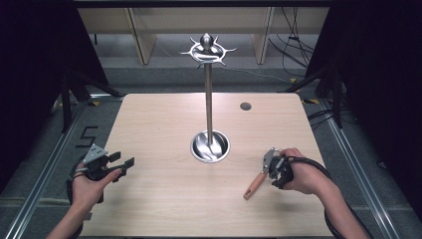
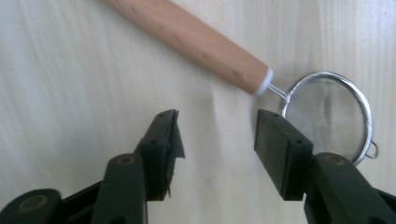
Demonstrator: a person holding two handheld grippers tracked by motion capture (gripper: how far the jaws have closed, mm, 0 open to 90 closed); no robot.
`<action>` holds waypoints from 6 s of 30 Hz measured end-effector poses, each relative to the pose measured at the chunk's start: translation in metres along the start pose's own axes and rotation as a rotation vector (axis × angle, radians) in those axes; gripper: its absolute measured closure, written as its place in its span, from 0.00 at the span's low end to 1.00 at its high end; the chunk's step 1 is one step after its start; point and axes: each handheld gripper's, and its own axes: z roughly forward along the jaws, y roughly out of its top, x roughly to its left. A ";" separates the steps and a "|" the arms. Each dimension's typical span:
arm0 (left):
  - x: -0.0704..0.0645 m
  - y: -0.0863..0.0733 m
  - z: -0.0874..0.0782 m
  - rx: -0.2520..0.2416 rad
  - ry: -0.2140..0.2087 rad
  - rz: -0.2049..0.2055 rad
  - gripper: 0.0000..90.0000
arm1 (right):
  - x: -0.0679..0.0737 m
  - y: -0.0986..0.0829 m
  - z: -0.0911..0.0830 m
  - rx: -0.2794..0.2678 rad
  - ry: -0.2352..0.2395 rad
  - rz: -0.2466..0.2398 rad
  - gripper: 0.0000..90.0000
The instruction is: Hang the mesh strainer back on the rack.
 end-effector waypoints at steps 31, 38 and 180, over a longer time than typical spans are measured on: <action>0.001 -0.004 -0.003 0.006 -0.011 -0.005 0.40 | -0.017 0.028 0.034 0.113 0.075 -0.177 0.67; 0.001 -0.004 -0.002 0.008 -0.007 -0.006 0.40 | -0.014 0.023 0.030 0.106 0.073 -0.096 0.78; 0.002 -0.004 -0.003 0.000 -0.001 -0.005 0.39 | -0.001 -0.008 -0.077 -0.865 -0.237 0.766 0.78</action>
